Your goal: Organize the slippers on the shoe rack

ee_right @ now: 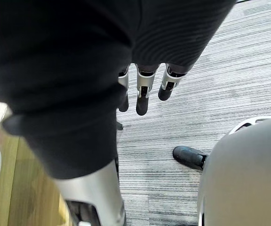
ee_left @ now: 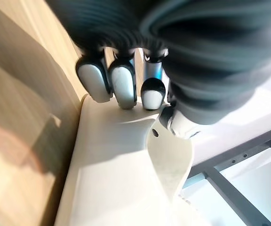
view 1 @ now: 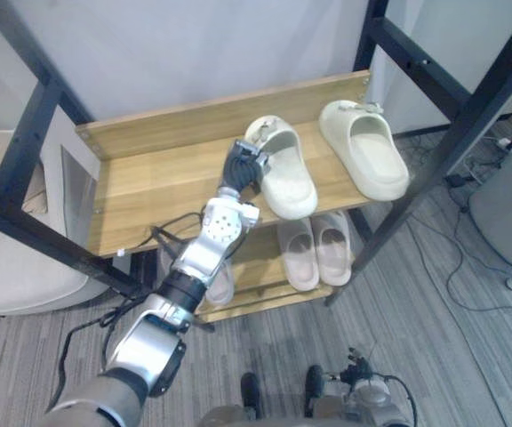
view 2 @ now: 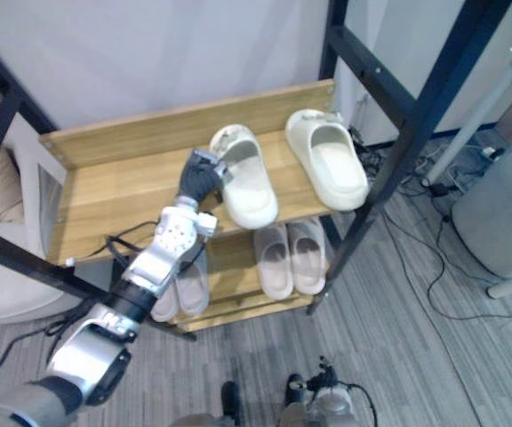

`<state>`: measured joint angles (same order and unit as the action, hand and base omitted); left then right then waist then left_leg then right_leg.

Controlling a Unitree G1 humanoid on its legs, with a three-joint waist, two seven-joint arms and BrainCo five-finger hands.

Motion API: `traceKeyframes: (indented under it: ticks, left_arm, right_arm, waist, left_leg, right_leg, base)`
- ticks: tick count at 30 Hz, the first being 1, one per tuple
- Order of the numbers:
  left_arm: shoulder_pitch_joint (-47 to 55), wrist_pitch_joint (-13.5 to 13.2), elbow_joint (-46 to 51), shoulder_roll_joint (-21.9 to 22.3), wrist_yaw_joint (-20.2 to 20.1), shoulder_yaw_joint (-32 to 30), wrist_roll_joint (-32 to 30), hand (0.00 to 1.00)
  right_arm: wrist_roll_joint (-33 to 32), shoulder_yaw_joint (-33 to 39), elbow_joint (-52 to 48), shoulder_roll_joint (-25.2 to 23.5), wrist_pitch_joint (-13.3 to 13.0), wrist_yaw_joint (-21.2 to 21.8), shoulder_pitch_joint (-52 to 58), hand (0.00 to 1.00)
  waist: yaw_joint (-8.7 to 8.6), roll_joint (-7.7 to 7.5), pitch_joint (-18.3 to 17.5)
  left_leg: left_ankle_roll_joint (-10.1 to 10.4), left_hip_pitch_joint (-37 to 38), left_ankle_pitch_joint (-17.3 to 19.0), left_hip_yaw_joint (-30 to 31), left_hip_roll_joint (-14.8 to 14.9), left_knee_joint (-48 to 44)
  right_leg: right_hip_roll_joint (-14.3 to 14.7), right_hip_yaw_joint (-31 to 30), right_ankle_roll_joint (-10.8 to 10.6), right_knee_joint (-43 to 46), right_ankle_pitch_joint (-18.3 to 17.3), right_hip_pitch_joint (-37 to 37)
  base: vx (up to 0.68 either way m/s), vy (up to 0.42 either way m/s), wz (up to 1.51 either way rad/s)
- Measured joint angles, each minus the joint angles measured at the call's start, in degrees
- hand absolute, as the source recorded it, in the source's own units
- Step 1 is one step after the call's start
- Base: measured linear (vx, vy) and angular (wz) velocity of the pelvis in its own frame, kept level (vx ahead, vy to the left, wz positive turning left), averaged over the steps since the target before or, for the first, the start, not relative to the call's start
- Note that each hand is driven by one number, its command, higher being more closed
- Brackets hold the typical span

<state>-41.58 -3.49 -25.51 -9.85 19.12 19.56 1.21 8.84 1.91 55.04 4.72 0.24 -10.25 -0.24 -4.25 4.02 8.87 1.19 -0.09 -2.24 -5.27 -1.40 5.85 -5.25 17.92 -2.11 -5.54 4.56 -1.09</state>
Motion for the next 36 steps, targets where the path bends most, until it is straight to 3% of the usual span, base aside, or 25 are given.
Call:
traceKeyframes:
  ticks: [16,32,36]
  left_arm:
    - [-1.2,0.1,-3.1,1.7,0.7,0.0,1.2,0.00]
    - [6.8,-0.9,11.2,1.7,0.3,-0.1,3.7,0.00]
    - [8.3,-1.4,14.0,1.8,0.3,-0.1,7.1,0.00]
  right_arm:
    - [-0.1,0.1,0.8,-0.1,0.0,0.0,-0.8,0.00]
    - [0.0,-3.0,0.9,-0.1,0.1,0.1,-1.3,0.00]
    - [0.0,-4.5,0.9,-0.1,0.2,0.1,-1.4,0.00]
  waist:
    - [-0.77,-0.02,0.0]
    - [0.89,-0.20,0.1]
    - [1.18,-0.36,0.2]
  left_leg:
    - [-0.4,0.1,-0.3,0.2,-0.1,0.0]
    - [-1.0,1.2,-0.7,3.1,-0.2,0.0]
    - [-1.0,1.2,-0.7,3.6,-0.2,0.0]
  right_leg:
    - [-0.1,0.1,-0.2,0.0,0.2,0.5]
    - [-0.2,2.8,-0.4,0.0,-0.1,3.0]
    - [-0.2,3.4,-0.4,0.0,-0.1,3.2]
  base:
    - [0.00,0.000,0.01]
    - [0.00,0.010,0.09]
    - [0.00,0.013,0.07]
